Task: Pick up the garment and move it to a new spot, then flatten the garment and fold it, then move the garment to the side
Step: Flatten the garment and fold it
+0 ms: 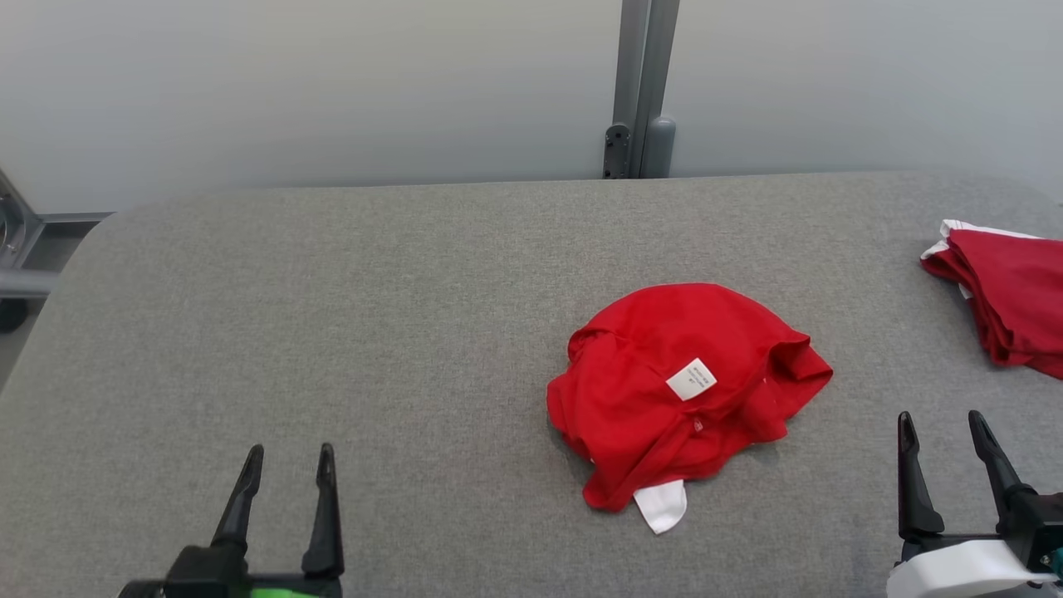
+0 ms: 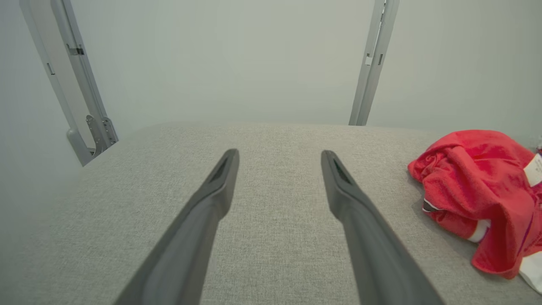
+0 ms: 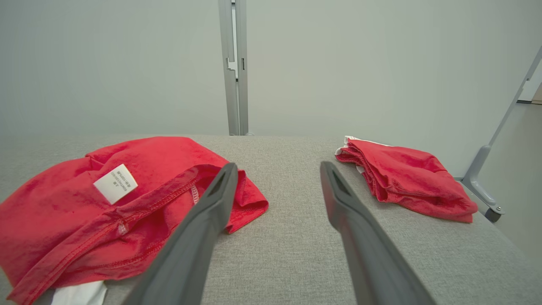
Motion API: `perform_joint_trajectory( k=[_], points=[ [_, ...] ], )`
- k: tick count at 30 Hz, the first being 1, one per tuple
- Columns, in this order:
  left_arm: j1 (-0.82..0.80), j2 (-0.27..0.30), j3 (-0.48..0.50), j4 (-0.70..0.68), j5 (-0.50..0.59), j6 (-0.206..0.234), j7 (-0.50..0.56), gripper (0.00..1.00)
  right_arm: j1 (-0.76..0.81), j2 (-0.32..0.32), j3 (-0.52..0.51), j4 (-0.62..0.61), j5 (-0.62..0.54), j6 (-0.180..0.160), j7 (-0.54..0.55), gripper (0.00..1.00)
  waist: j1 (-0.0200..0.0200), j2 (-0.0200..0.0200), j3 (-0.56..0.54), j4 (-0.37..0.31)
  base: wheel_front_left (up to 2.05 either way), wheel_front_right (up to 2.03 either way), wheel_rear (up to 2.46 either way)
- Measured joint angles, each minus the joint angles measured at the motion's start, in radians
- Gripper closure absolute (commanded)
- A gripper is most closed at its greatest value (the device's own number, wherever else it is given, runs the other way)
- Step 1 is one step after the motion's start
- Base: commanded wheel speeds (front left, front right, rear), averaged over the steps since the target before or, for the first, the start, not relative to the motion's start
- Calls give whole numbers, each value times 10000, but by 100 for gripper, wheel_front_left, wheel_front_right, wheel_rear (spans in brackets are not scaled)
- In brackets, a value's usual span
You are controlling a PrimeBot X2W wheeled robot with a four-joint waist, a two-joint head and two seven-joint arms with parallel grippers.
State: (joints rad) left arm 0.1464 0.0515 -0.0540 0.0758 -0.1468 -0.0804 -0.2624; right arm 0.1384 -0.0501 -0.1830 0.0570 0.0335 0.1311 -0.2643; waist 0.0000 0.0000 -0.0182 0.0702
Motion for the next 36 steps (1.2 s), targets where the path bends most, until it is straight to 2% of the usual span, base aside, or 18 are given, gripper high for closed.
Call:
perform_joint_trajectory(
  k=[5,10,13,18,26,36],
  points=[
    [-843,0,-1097,-491,-50,-130,-2,0,-216,2,38,-121,-19,0,2,0,0,0,111,-226,0,0,0],
    [-2125,-13,-2943,-556,-324,-251,-15,0,-530,0,155,-261,4,0,0,0,0,0,392,-547,0,0,0],
    [-2965,-33,-4209,-10,-405,-307,-15,0,-853,4,270,-291,121,0,0,0,0,0,717,-762,0,0,0],
    [-4243,-44,-5672,1191,-389,-385,-15,0,-1410,0,460,-265,374,0,0,0,0,0,1355,-1200,0,0,0],
    [-5518,-38,-6700,3196,-619,-384,17,0,-1720,-8,420,-111,690,0,0,0,0,0,2280,-2126,0,0,0],
    [-6173,-36,-7206,4598,-1051,215,414,0,-1874,-4,376,-35,779,0,0,0,0,0,2869,-2923,0,0,0]
  ],
)
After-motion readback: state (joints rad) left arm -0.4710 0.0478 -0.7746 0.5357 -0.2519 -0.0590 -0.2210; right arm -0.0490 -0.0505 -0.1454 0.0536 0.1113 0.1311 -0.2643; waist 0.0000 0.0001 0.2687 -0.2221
